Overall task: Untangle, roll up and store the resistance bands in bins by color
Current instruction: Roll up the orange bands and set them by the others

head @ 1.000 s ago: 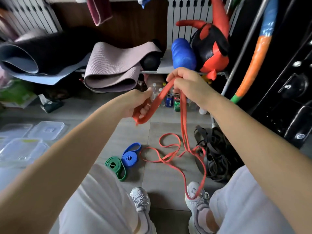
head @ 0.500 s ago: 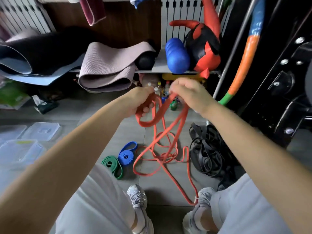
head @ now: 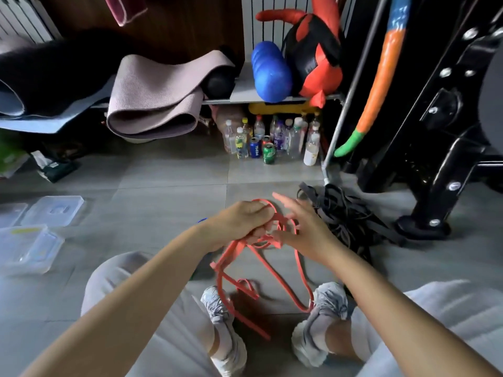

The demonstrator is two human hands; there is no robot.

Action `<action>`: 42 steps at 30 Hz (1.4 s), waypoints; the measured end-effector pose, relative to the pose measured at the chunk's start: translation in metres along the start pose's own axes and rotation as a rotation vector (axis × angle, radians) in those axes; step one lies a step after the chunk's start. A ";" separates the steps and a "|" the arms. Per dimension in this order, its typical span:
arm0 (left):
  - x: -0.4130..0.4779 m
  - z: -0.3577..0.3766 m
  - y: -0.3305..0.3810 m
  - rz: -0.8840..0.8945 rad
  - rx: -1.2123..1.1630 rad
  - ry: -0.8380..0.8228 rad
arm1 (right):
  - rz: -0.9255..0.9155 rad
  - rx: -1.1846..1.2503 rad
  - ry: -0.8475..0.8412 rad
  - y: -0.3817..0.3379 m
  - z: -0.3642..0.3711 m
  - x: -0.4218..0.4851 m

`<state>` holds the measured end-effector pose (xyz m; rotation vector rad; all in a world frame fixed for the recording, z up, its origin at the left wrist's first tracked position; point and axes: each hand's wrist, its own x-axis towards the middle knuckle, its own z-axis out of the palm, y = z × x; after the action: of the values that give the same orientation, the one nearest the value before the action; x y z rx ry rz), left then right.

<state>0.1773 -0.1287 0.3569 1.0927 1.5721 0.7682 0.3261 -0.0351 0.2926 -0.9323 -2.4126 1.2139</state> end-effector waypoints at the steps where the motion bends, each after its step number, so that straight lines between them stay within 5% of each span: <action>1: -0.002 0.002 -0.001 0.025 -0.012 -0.006 | -0.029 -0.080 -0.027 0.001 -0.002 -0.002; 4: -0.009 0.004 -0.006 0.061 -0.008 0.040 | 0.014 -0.073 -0.032 0.004 -0.002 -0.011; 9: -0.022 0.016 -0.025 0.197 0.047 0.113 | 0.396 -0.313 -0.057 0.027 0.013 -0.032; 14: -0.027 0.039 -0.045 0.188 0.035 0.211 | 0.493 -0.025 0.059 0.020 0.026 -0.046; 18: -0.026 0.051 -0.059 0.168 -0.051 0.332 | 0.568 -0.162 0.008 0.014 0.023 -0.063; 20: -0.025 0.059 -0.065 0.165 -0.010 0.355 | 0.563 0.140 -0.032 0.003 0.026 -0.067; 23: -0.025 0.076 -0.080 0.140 0.153 0.299 | 0.679 1.059 -0.013 -0.007 0.036 -0.056; 25: -0.027 0.089 -0.091 0.085 0.182 0.323 | 0.751 1.242 -0.063 -0.008 0.037 -0.045; 29: -0.036 0.115 -0.108 -0.022 0.064 0.359 | 0.841 1.137 -0.116 -0.001 0.040 -0.032; 35: -0.044 0.141 -0.131 -0.113 0.102 0.205 | 0.970 1.172 0.020 0.023 0.053 -0.026; 42: -0.038 0.116 -0.130 0.041 0.231 0.624 | 0.495 0.555 -0.171 0.020 0.043 -0.046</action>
<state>0.2564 -0.2196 0.2250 1.1101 2.2107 1.0401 0.3472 -0.0824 0.2519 -1.3055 -1.8162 2.0675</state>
